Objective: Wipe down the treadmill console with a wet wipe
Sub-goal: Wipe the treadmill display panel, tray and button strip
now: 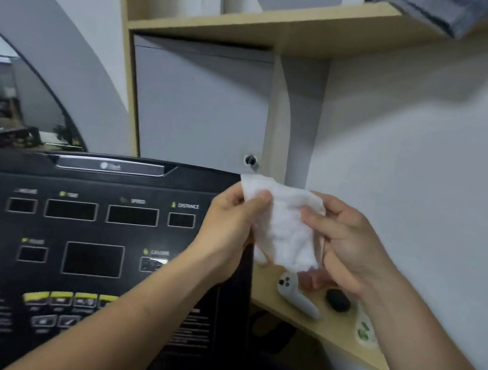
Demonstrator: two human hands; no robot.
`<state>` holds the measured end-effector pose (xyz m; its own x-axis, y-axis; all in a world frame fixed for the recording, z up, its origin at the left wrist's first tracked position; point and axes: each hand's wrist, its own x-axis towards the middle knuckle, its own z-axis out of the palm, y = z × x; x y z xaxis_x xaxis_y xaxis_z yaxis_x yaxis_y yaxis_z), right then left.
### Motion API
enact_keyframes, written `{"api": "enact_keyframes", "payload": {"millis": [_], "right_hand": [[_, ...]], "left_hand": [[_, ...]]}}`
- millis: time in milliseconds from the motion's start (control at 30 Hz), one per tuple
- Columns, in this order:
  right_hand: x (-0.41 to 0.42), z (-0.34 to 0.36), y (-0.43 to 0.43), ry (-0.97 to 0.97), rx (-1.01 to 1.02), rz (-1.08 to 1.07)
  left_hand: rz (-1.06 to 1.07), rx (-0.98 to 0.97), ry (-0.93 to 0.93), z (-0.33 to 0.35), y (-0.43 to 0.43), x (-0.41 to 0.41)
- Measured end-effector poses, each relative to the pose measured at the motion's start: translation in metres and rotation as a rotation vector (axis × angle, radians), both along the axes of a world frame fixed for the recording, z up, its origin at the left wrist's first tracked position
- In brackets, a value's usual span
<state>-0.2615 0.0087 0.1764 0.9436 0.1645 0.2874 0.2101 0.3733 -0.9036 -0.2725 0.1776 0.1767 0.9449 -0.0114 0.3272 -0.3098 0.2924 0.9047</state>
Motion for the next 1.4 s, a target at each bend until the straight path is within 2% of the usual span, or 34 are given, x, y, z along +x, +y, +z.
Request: {"api": "enact_keyframes", "payload": {"millis": [67,167,267,333,433,600,700,800,933,1067,1167,1333,1367,1400], "right_hand": [[-0.006,0.002,0.038,-0.037,-0.12,-0.059],[-0.016,0.005,0.092,-0.142,-0.197,-0.113],[-0.027,0.008,0.14,-0.254,-0.358,-0.011],[-0.035,0.01,0.172,-0.285,-0.478,0.005],[-0.044,0.015,0.217,-0.252,-0.592,-0.017],[-0.053,0.008,0.275,-0.196,-0.548,0.038],[-0.057,0.0,0.303,-0.211,-0.498,0.005],[-0.059,-0.006,0.324,-0.242,-0.568,-0.078],[-0.058,-0.01,0.341,-0.289,-0.613,-0.265],[-0.057,-0.013,0.351,-0.273,-0.538,-0.32],[-0.057,-0.011,0.358,-0.352,-0.599,-0.346],[-0.03,0.003,0.383,-0.605,-0.791,-0.551],[-0.021,0.004,0.39,-0.682,-0.883,-0.584],[-0.013,0.004,0.397,-0.756,-1.064,-0.65]], "left_hand": [[0.033,-0.047,0.006,0.001,0.036,-0.012],[0.052,0.002,-0.01,-0.001,0.092,-0.028],[-0.038,0.082,0.009,-0.001,0.152,-0.042],[-0.086,0.122,0.031,-0.001,0.188,-0.051],[0.013,0.112,0.001,-0.004,0.235,-0.06],[0.099,0.152,-0.088,-0.015,0.309,-0.073],[0.052,0.225,-0.068,-0.02,0.336,-0.079],[-0.043,0.111,-0.016,-0.023,0.353,-0.08],[0.166,0.082,-0.037,-0.031,0.368,-0.072],[0.296,0.119,-0.113,-0.037,0.381,-0.067],[0.379,0.286,-0.182,-0.036,0.387,-0.067],[0.772,0.739,-0.569,-0.022,0.402,-0.039],[0.84,0.864,-0.612,-0.021,0.404,-0.028],[0.916,1.011,-0.624,-0.023,0.405,-0.018]]}}
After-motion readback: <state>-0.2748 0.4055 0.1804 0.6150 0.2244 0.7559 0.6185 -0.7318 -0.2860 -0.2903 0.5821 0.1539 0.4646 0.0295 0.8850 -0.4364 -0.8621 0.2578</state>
